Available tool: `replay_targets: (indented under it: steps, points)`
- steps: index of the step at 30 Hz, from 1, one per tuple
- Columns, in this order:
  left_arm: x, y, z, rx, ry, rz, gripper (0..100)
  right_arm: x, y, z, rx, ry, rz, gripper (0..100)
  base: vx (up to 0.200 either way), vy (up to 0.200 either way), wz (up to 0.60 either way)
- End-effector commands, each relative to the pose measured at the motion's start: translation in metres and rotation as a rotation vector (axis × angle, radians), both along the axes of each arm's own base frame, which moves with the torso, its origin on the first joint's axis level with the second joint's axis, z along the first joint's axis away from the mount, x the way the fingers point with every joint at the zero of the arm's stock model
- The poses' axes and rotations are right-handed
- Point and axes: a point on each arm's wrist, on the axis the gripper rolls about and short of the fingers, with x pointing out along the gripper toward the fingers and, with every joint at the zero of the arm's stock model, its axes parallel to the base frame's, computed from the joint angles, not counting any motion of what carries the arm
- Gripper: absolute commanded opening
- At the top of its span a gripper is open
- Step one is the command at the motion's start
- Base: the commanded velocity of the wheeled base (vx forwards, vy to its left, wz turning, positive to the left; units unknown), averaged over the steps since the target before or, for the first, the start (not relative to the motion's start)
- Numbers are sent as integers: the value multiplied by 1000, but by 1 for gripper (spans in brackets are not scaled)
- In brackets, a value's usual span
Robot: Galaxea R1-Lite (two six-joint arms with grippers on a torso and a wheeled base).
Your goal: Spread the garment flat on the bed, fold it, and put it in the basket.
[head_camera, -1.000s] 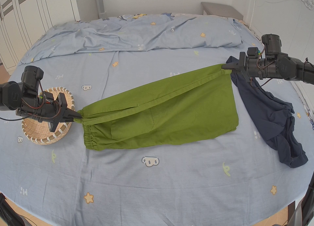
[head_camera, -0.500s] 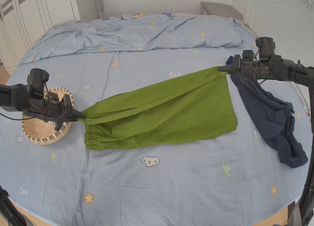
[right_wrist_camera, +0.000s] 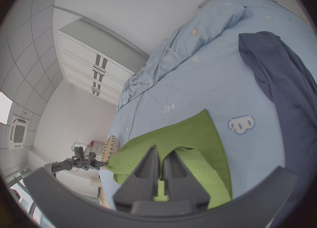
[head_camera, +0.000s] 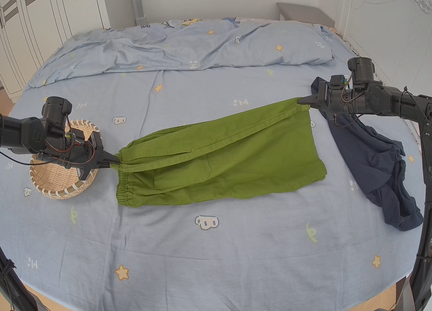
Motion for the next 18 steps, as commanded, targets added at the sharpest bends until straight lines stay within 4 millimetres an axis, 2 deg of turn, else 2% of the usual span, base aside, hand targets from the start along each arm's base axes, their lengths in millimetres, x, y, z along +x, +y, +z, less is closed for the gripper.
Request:
replay_targets:
  steps: [1, 6, 11, 14, 17, 18]
  points:
    - [2, 0, 0, -1, -1, -2, 100, 1, 0, -2, 1, 3, 2, 100, 0, 0, 0]
    - [6, -1, 0, -9, -10, -10, 100, 5, 2, -11, 0, 24, 5, 100, 0, 0, 0]
    - [7, -5, -2, -13, -5, -24, 100, 5, 3, -12, -1, 28, 7, 100, 0, 0, 0]
    - [10, -10, 4, -16, -34, -32, 100, 5, 3, -12, -1, 29, 7, 100, 0, 0, 0]
    - [11, -20, 11, -21, -68, -54, 100, 5, 1, -12, -3, 30, 3, 100, 0, 0, 0]
    - [13, -33, 16, -35, -88, -77, 100, 5, -2, -13, -3, 34, -2, 100, 0, 0, 0]
